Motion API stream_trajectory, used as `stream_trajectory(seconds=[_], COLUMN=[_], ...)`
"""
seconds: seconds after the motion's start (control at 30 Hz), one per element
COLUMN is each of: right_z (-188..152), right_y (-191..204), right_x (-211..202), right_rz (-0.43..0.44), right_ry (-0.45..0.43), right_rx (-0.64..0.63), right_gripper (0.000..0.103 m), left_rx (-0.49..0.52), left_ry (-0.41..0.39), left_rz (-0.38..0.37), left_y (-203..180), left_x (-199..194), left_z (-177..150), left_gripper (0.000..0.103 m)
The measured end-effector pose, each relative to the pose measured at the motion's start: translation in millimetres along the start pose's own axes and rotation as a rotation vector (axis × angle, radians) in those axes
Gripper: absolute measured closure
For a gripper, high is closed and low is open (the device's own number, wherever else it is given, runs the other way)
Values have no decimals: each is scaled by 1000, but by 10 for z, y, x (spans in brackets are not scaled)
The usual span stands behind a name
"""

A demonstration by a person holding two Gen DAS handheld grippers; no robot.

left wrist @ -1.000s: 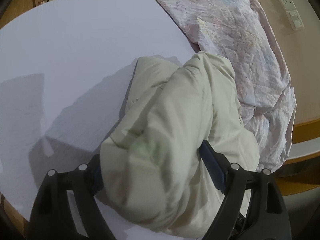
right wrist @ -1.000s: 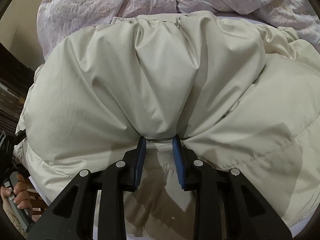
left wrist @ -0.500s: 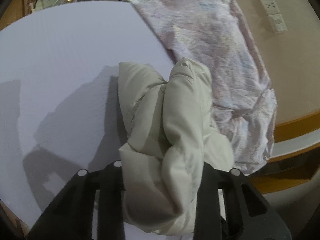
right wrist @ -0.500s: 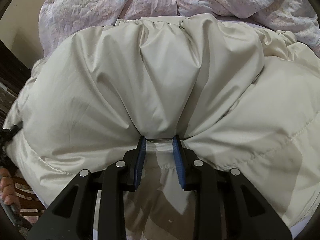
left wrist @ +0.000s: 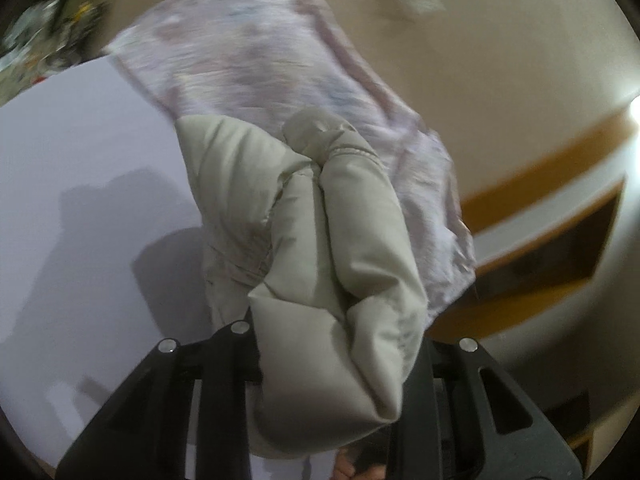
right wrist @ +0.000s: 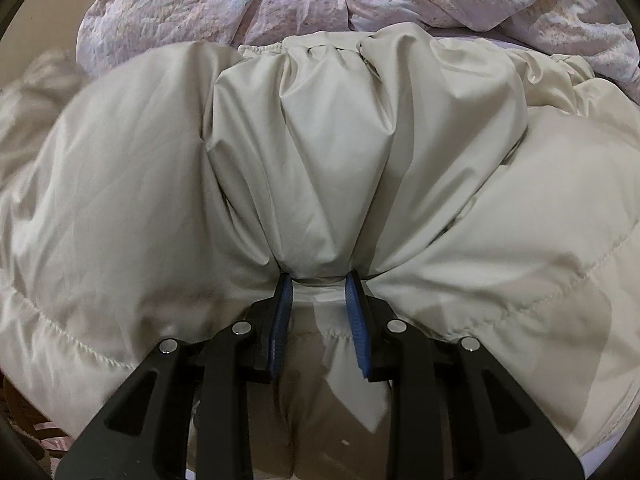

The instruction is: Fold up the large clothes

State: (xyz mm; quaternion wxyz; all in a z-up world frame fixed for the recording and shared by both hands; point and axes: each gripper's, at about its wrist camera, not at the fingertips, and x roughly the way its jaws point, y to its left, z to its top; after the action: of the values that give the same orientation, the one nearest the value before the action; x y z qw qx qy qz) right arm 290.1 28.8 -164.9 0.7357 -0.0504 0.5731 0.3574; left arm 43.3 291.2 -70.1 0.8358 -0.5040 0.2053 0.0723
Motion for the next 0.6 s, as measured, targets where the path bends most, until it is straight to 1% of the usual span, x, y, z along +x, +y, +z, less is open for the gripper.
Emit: stream_trajectory(seconds=[0.13,0.27,0.33,0.43,0.47,0.6], right_z=[1,18,36,42,22,-62], right_y=[-14,-64,-114,-244,-320,-576], right_x=[-2,-18,-48,-146,-208,-461], right_rz=[10,31,44,85,110,165], right_ry=[1,14,29,52,52,32], right_rx=[5,6,13,46,65,92], right_gripper=[74,74,74,74,74,74], left_rx=[91,134,145,171,181,216], left_ry=[34,75,87,107,115,159], left_rz=[-59,-110,-123,-144,-150,-181], left_y=[-370,-666,-773,-948,-1005,-1232], left_x=[98,262,330,437,478,647], left_z=[-85,-206,-259,-336,-364,-518], left_gripper=[75,72,70,69,69,68])
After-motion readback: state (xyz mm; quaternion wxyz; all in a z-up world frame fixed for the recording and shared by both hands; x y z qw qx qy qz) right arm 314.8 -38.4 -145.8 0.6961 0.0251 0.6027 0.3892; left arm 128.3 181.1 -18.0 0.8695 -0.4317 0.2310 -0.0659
